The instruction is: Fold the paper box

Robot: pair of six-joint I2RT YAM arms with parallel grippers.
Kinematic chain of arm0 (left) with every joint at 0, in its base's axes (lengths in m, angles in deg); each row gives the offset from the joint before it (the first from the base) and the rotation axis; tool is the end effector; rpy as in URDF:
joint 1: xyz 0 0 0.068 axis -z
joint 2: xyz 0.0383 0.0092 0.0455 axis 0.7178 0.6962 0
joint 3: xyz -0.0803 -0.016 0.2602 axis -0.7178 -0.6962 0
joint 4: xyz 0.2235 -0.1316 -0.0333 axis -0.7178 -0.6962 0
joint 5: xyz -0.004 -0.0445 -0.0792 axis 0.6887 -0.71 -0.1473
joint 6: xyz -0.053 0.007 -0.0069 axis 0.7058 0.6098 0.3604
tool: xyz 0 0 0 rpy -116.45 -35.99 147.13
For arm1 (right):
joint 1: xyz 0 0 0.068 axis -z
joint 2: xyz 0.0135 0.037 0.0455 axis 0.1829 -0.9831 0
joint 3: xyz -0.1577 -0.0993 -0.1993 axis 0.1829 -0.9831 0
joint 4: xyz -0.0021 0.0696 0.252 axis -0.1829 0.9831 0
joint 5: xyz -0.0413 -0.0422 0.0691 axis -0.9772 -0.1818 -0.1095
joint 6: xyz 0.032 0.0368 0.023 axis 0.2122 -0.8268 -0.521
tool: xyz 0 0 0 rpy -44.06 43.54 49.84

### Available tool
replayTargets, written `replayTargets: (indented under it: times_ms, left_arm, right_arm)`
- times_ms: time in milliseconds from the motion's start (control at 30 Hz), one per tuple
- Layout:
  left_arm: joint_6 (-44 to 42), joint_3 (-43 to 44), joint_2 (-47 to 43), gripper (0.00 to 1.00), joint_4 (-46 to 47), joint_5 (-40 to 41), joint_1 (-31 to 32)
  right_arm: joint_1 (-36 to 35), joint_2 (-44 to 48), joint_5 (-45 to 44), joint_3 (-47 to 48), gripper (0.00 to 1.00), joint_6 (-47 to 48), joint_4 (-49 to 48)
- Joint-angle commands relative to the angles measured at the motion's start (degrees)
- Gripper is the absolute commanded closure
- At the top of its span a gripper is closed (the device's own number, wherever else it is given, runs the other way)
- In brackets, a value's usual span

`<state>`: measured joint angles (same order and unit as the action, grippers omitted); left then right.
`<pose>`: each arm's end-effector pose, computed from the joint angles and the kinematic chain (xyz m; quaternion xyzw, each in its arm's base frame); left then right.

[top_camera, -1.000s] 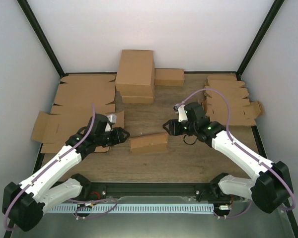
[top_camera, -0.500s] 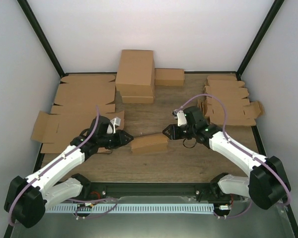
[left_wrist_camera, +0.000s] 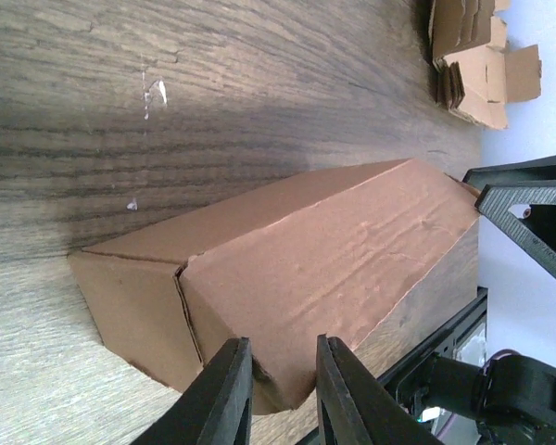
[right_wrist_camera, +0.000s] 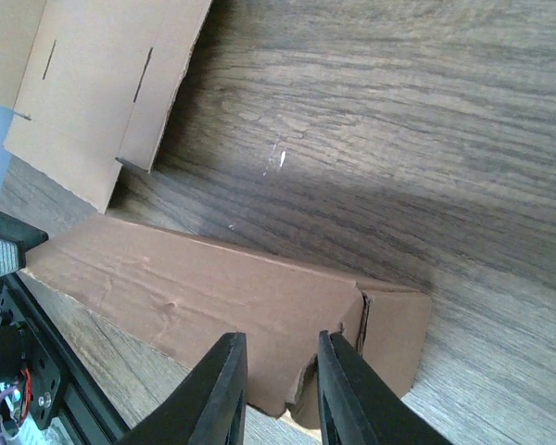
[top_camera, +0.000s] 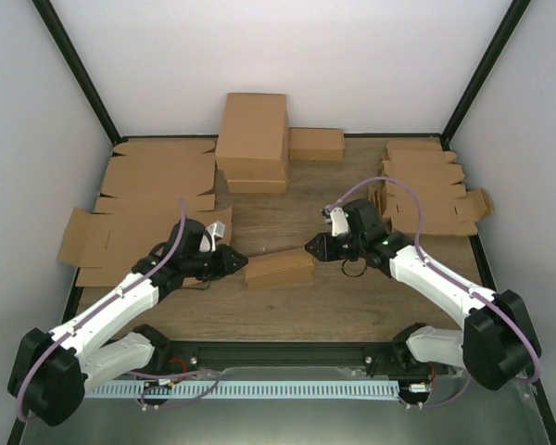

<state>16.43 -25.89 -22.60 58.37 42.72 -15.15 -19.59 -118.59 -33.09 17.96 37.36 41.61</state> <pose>0.1674 -0.1175 0.2162 -0.0342 0.8987 -0.4014 0.1732 0.2064 0.1374 0.2277 -0.1318 0.8986 0.3469 0.2340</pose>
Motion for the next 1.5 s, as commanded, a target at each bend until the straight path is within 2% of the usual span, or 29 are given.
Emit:
replayTargets:
  times_ms: [0,600,833,867,933,1000,1167,1300,1333,1367,1467]
  left_arm:
    - [0.57,-2.39,-0.27,0.79,1.28,-1.54,-0.13]
    - [0.11,-8.13,-0.09,0.80,2.67,-1.56,0.12]
    - [-0.23,-8.64,0.02,0.84,2.67,-1.00,0.13]
    - [-0.75,-7.84,-0.16,0.84,1.75,-0.53,0.13]
    - [-2.11,-5.47,-0.75,0.82,-1.41,1.00,0.13]
    - [-3.61,-2.41,-1.21,0.76,-4.99,2.92,0.11]
    - [-6.10,5.02,-1.87,0.70,-11.75,5.77,0.03]
    - [-5.91,7.77,-2.73,0.68,-12.25,4.67,0.03]
    - [-5.47,7.25,-2.84,0.69,-10.60,2.87,0.00]
    - [-4.70,6.35,-2.87,0.73,-7.27,-0.53,0.04]
    - [-1.64,2.84,-1.77,0.94,0.78,-7.32,0.12]
  right_arm:
    - [0.07,1.00,1.45,-1.42,0.77,0.60,-0.60]
    - [0.07,0.97,0.36,-8.29,0.79,0.96,-4.38]
    - [0.07,0.44,-0.21,-8.87,0.79,1.28,-5.44]
    - [0.07,1.18,-0.44,-8.69,0.78,1.20,-5.51]
    - [0.07,3.27,-1.30,-8.18,0.65,1.08,-5.29]
    - [0.07,4.65,-2.58,-6.43,0.58,1.69,-3.91]
    - [0.07,5.60,-4.07,-1.71,0.56,3.68,0.42]
    - [0.07,7.05,-1.90,0.21,0.56,3.49,0.45]
    - [0.07,7.20,-0.13,0.28,0.58,3.21,-0.18]
    - [0.07,7.14,2.30,0.05,0.64,2.89,-1.33]
    - [0.07,6.03,10.19,-1.68,0.90,0.60,-6.40]
